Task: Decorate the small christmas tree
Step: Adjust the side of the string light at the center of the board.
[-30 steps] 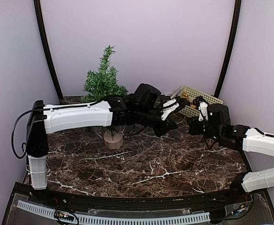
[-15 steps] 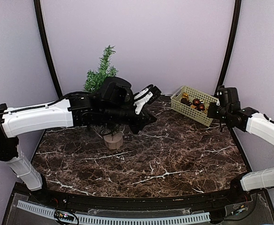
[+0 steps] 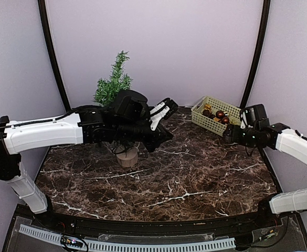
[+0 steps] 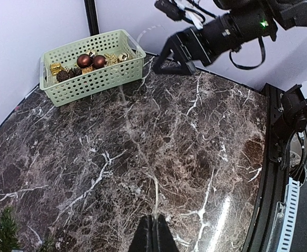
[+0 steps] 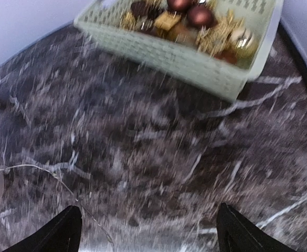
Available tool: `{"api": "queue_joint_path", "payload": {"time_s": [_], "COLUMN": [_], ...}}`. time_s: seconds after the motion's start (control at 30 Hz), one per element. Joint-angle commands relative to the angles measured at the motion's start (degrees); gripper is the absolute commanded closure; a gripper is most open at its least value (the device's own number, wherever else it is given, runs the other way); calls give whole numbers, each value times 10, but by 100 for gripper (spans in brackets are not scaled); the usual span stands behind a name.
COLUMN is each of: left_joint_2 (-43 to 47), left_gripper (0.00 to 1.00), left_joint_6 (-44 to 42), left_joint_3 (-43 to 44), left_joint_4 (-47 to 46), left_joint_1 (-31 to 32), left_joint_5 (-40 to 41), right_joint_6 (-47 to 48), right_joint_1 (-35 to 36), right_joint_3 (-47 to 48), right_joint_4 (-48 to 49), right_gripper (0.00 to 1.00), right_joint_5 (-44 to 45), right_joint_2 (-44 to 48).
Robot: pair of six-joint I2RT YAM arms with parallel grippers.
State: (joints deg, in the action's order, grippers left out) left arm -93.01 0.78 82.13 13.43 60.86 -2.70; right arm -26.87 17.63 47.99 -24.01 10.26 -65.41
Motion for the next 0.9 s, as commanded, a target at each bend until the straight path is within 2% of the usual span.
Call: {"api": "queue_joint_path", "payload": {"time_s": [0.0,0.07,0.13,0.27,0.33,0.43,0.47,0.6,0.77,0.87], "left_joint_2": [-4,-6,-10,-17,-18,-17,-15,-7,-5,-3], "left_gripper": [100,100,100,100,100,100,100,100,100,100], "left_joint_6": [9,13,17,23,23,19,18,15,10,8], "left_joint_3": [13,17,22,28,28,23,21,6,1,-4], "left_joint_4": [-2,2,8,15,14,5,2,-15,-19,-20], "left_joint_1": [-2,-2,-2,-2,-2,-2,-2,-2,-2,-2], "left_joint_5": [6,17,30,53,51,31,21,-11,-28,-34], "right_joint_6": [-56,-68,-67,-71,-92,-183,-230,-371,-413,-417], "right_joint_1": [0,0,1,1,1,6,16,99,218,253], "right_joint_3": [-75,-90,-85,-54,-45,-67,-87,-157,-164,-140], "right_joint_4": [-18,-24,-47,-99,-92,-4,73,289,434,492], "right_gripper": [7,2,2,1,2,6,6,5,4,4], "right_joint_5": [-228,-298,-348,-371,-385,-420,-425,-362,-286,-274], "right_joint_2": [75,110,137,188,207,228,237,255,170,99]}}
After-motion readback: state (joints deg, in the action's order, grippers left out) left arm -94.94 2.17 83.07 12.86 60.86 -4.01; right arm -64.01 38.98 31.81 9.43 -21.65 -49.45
